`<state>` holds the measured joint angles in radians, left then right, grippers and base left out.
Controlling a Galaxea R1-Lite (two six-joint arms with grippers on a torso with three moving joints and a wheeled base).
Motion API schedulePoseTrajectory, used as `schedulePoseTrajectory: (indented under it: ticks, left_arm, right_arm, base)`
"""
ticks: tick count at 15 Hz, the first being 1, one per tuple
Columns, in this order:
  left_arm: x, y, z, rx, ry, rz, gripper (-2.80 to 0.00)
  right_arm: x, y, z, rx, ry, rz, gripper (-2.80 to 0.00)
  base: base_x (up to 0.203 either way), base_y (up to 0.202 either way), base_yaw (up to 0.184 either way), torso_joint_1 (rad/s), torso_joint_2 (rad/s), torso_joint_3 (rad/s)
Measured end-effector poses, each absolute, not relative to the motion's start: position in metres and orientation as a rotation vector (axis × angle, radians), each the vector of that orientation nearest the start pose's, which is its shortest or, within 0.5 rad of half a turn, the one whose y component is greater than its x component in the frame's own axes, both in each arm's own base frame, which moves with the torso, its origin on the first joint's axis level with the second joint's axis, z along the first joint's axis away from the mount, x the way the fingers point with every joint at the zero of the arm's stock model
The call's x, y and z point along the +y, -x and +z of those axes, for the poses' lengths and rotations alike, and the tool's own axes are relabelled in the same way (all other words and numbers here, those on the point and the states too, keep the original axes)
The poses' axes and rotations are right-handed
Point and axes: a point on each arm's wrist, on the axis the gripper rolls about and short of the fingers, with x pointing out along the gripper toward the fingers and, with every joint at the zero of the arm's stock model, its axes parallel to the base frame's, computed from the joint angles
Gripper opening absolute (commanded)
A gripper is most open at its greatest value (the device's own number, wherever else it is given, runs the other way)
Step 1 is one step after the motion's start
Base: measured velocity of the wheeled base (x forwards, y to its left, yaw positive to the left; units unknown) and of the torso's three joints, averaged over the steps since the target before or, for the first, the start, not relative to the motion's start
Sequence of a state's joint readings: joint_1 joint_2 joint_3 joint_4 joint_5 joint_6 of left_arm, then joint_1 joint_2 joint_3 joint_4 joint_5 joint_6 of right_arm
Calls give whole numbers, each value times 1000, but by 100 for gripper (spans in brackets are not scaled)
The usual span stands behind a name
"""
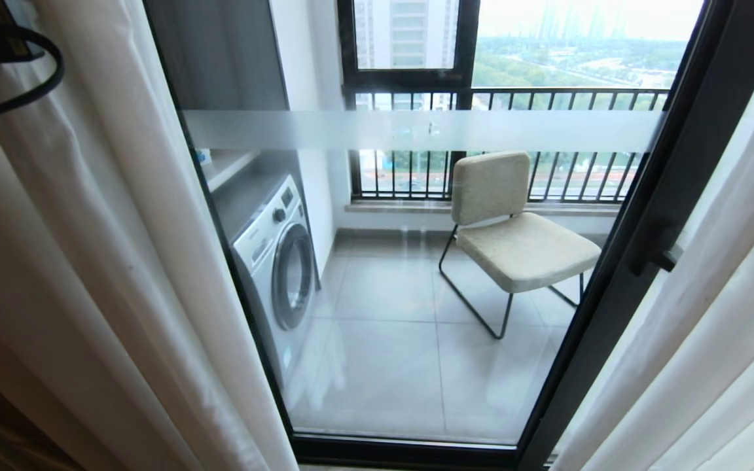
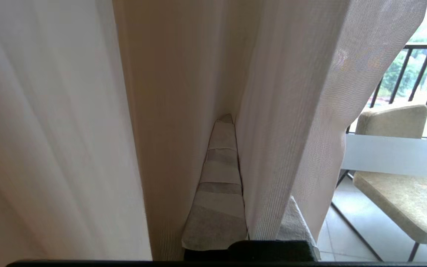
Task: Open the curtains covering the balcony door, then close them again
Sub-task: Pull the inner curtains open on both sides
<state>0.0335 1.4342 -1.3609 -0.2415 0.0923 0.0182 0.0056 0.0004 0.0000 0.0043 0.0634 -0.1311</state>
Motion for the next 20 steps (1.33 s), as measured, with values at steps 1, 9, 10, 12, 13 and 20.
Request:
schedulePoseTrajectory:
  ticks: [1,9,10,12,13,20]
  left_arm:
    - [10,-239,377,-167,-13,128,-280]
    - [10,-235,372,-156,-14,121,-280]
    - [10,-234,372,-155,-14,121,-280]
    - [10,-234,372,-155,-14,122,-280]
    - [10,-233,372,-156,-14,122,-280]
    - [10,-233,372,-155,-14,120,-280]
  right_arm:
    - [1,23,75,0,131,69,-280]
    - [1,23,75,1,131,69,-280]
    - [1,23,75,1,131,70,-280]
    - [1,23,75,1,131,70,-280]
    - [1,23,75,1,131,69,-280]
    - [1,23,75,1,131,70,-280]
  base:
    - [0,191,-2,2,2,2]
    - [0,191,0,1,1,4]
    - [0,189,-1,2,0,2]
    - [0,190,-2,4,2,4]
    - [0,192,-1,-1,2,-1]
    - [0,78,1,-1,2,2]
